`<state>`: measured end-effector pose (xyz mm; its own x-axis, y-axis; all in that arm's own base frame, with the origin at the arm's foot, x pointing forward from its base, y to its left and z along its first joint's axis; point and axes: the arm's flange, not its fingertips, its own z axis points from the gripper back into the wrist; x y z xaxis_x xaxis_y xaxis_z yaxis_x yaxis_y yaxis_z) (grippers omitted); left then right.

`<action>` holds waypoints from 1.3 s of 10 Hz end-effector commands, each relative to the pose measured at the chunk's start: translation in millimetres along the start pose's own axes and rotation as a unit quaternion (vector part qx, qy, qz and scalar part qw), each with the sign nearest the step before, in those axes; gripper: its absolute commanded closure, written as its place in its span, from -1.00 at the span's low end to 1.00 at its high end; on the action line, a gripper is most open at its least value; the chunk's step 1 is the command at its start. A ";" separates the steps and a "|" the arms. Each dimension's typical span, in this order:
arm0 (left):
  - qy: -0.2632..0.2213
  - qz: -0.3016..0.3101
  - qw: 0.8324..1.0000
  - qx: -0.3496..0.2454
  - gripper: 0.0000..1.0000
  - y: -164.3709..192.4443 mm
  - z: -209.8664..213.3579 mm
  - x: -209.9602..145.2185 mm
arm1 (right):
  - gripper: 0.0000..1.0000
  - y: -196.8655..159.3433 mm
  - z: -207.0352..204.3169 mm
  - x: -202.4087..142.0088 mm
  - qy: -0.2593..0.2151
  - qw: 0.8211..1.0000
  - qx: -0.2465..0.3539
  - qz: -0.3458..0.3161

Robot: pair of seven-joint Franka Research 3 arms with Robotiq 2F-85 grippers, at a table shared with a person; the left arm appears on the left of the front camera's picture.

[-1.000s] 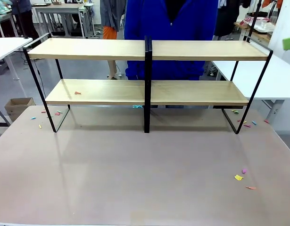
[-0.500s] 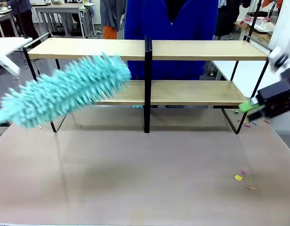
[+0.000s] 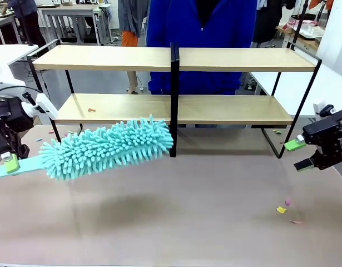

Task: Clean the shelves.
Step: Place the Duster on the table.

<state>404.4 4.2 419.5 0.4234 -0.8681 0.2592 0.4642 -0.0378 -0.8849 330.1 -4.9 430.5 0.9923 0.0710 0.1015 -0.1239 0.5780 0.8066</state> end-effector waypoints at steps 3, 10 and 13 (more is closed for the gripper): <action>-0.021 0.062 0.992 0.111 0.75 25.1 -11.7 20.8 | -1.00 9.6 2.3 0.5 -0.004 1.000 0.010 0.020; 0.087 0.065 0.964 0.242 0.75 55.3 -33.5 46.4 | -1.00 9.6 2.3 0.5 -0.004 1.000 0.010 0.020; 0.117 0.087 0.965 0.217 0.75 58.8 -22.4 36.3 | -1.00 9.5 3.3 -2.3 0.002 1.000 -0.004 0.010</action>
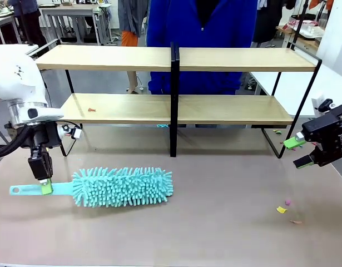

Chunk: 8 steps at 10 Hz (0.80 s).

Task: Clean the shelves.
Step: Place the Duster on the table.

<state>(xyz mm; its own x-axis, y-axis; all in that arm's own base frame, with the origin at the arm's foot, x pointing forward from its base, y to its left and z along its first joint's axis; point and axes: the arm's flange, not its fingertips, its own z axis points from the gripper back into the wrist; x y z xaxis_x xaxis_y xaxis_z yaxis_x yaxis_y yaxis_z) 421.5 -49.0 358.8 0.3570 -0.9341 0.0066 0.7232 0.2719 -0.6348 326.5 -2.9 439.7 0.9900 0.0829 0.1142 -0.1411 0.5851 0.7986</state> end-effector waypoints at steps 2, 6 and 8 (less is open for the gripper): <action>-0.001 -0.004 1.000 -0.026 0.75 6.6 16.8 -13.2 | -1.00 -19.9 -12.0 10.4 0.003 1.000 0.022 -0.001; -0.008 -0.011 0.999 -0.035 0.75 11.2 20.1 -17.0 | -1.00 -29.7 -21.3 7.9 0.018 0.999 0.023 -0.030; -0.016 -0.007 0.999 -0.034 -0.40 14.2 20.8 -16.7 | -1.00 -29.7 -21.3 7.9 0.018 0.999 0.023 -0.030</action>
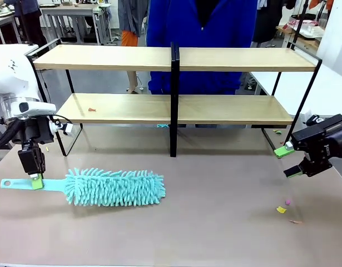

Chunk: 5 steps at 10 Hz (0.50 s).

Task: Clean the shelves.
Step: Place the Duster on the table.

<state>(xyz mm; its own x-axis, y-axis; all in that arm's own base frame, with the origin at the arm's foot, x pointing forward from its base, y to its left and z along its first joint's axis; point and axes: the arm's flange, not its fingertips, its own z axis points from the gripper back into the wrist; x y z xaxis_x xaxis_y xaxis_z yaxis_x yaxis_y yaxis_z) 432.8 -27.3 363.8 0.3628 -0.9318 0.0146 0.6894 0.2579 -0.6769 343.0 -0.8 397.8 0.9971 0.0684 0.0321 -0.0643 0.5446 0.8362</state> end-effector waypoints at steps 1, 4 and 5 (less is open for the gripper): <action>-0.040 -0.009 0.999 0.004 -0.71 2.6 9.8 -3.9 | -1.00 4.8 4.7 -4.3 0.000 1.000 -0.005 0.008; -0.283 -0.032 0.956 0.068 -1.00 -9.7 33.3 -39.9 | -1.00 4.8 3.0 -1.0 -0.004 1.000 -0.002 0.007; -0.340 -0.050 0.938 0.055 -1.00 -10.6 37.2 -54.2 | -1.00 6.5 5.0 -1.6 -0.018 1.000 0.004 0.009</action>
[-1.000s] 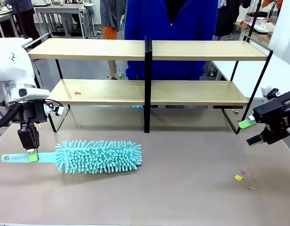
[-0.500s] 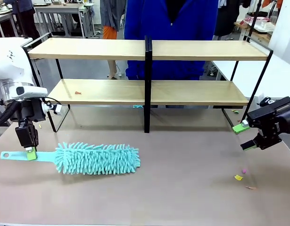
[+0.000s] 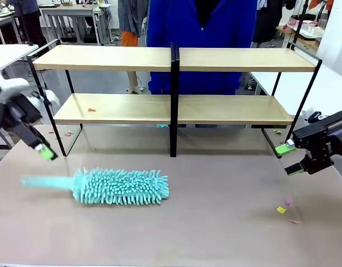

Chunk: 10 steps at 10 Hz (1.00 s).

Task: Clean the shelves.
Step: Place the Duster on the table.

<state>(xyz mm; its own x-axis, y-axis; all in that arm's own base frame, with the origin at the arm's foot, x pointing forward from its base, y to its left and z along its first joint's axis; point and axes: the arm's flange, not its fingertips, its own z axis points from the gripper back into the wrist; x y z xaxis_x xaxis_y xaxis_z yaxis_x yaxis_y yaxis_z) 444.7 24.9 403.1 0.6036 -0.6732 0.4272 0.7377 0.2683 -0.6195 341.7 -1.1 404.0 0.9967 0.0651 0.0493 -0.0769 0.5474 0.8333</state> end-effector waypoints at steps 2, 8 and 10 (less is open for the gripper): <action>-0.258 -0.064 0.964 -0.020 -1.00 -9.7 9.9 -40.3 | -1.00 6.6 7.7 -1.7 -0.048 0.998 0.036 0.015; -0.337 -0.046 0.923 -0.180 -1.00 -15.6 6.1 -68.9 | -1.00 15.5 20.3 8.6 -0.079 0.994 0.078 -0.013; -0.337 -0.046 0.923 -0.180 -1.00 -15.6 6.1 -68.9 | -1.00 15.5 20.3 8.6 -0.079 0.994 0.078 -0.013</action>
<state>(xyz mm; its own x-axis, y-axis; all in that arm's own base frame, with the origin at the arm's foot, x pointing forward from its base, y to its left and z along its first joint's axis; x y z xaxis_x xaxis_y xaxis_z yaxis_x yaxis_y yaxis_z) 396.5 76.3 380.2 0.7016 -0.0564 0.7103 0.7003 -0.1294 -0.7020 350.6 -8.6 428.6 0.9902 -0.1048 0.0926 -0.0449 0.3889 0.9202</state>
